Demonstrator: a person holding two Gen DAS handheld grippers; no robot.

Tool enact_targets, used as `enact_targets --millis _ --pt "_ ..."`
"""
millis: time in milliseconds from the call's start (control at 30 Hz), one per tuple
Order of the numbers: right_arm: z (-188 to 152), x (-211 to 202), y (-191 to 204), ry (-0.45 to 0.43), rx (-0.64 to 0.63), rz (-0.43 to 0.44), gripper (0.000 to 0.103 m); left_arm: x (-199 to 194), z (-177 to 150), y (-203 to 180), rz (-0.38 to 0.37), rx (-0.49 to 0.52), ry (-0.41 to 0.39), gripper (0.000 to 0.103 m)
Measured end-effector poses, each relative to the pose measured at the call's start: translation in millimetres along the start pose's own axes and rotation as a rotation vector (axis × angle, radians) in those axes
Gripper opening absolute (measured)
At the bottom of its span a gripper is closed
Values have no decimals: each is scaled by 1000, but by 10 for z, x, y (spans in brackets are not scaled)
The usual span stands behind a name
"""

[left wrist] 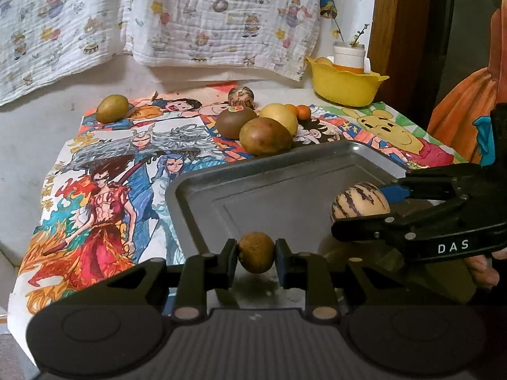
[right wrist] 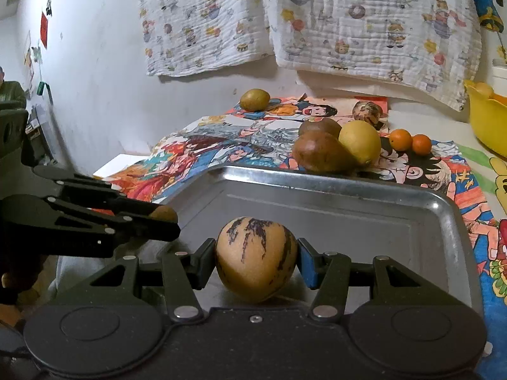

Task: Organize fruits
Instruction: 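Carry the small brown fruit and striped pepino over the metal tray with both tools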

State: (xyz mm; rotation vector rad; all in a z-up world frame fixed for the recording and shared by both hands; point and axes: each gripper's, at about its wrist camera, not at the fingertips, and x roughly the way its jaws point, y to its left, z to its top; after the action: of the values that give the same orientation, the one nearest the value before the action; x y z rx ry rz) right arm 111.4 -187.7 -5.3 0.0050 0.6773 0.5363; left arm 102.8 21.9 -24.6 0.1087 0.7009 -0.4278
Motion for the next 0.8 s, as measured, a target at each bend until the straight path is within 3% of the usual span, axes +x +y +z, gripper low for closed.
enact_targets --millis 633,767,800 --pt "-36 -4 -18 -21 18 4 56 56 -89 -18 14 0 17 29" --pt "-30 -21 -48 -32 27 3 57 30 -93 -12 15 0 10 37" --pt "-29 -25 -58 -34 28 4 57 18 -95 -14 17 0 5 43"
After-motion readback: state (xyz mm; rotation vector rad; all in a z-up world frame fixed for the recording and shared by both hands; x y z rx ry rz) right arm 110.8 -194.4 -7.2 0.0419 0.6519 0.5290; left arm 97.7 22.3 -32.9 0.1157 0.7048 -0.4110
